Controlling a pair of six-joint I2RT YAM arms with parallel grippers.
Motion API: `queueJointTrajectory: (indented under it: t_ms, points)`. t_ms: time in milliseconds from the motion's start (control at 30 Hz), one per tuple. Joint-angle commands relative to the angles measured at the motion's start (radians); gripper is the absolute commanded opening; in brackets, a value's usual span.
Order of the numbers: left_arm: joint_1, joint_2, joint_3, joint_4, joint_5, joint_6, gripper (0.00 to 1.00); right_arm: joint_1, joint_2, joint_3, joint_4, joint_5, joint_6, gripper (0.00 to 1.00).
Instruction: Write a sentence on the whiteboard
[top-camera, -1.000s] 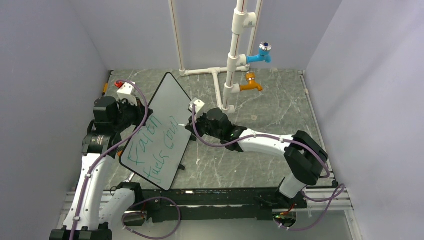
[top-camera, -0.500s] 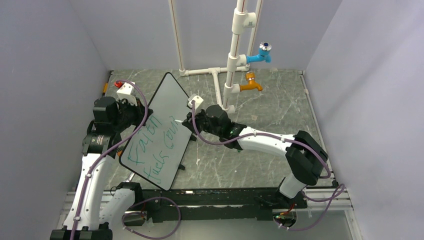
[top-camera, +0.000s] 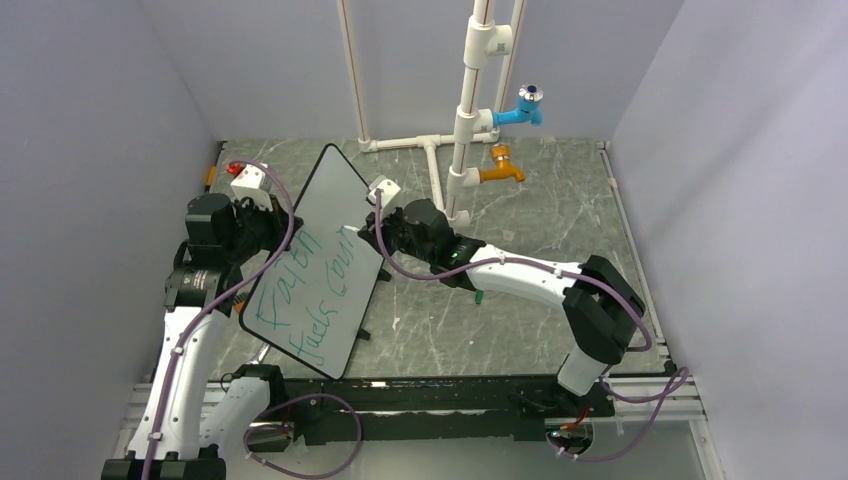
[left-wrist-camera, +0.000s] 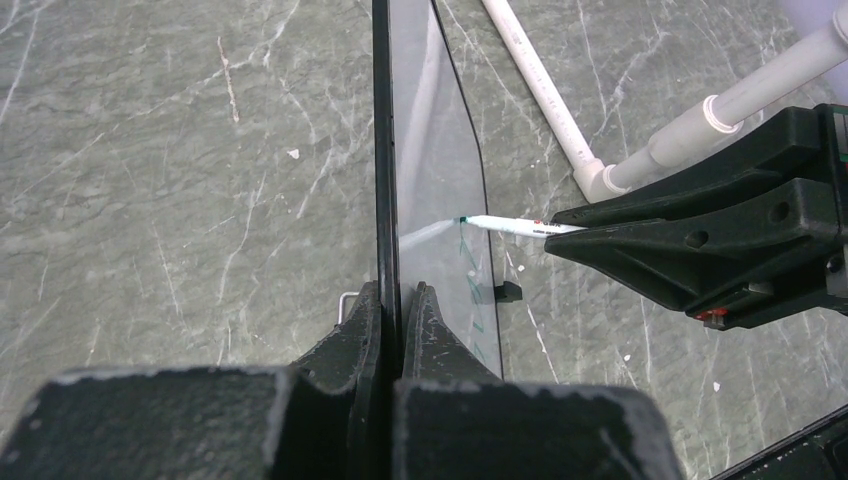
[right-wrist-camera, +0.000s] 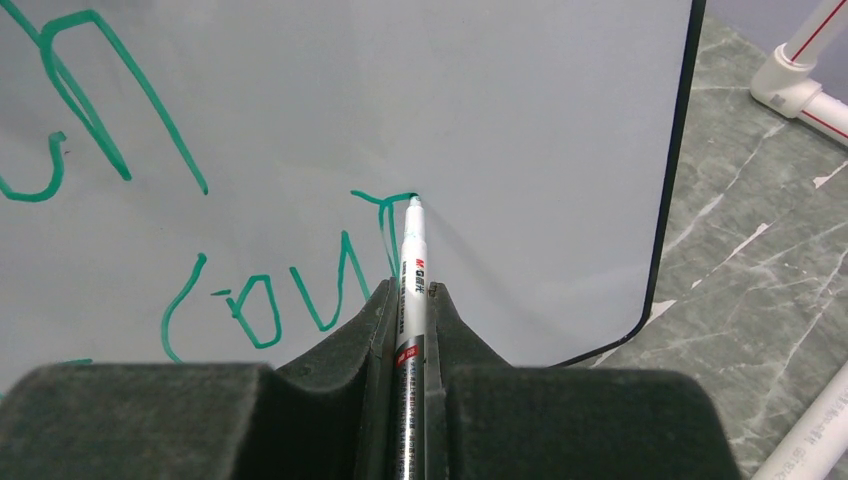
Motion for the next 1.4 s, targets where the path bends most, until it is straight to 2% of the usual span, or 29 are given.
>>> queueJointTrajectory:
  t_ms: [0, 433, 633, 1133, 1367]
  points:
    - [-0.016, 0.024, -0.08, -0.123, -0.043, 0.117, 0.0, 0.001, 0.027, 0.045, -0.006, 0.012, -0.016, 0.0]
    - [-0.015, 0.021, -0.079, -0.122, -0.046, 0.117, 0.0, 0.002, -0.069, -0.018, 0.011, 0.044, -0.014, 0.0]
    - [-0.014, 0.022, -0.079, -0.123, -0.046, 0.116, 0.0, -0.012, -0.047, -0.031, 0.009, 0.09, -0.017, 0.0]
    - [-0.011, 0.033, -0.079, -0.121, -0.045, 0.117, 0.0, -0.052, 0.044, 0.066, 0.011, 0.025, -0.016, 0.0]
    - [0.009, 0.057, -0.073, -0.118, -0.019, 0.122, 0.0, -0.052, 0.03, 0.059, 0.025, -0.022, 0.001, 0.0]
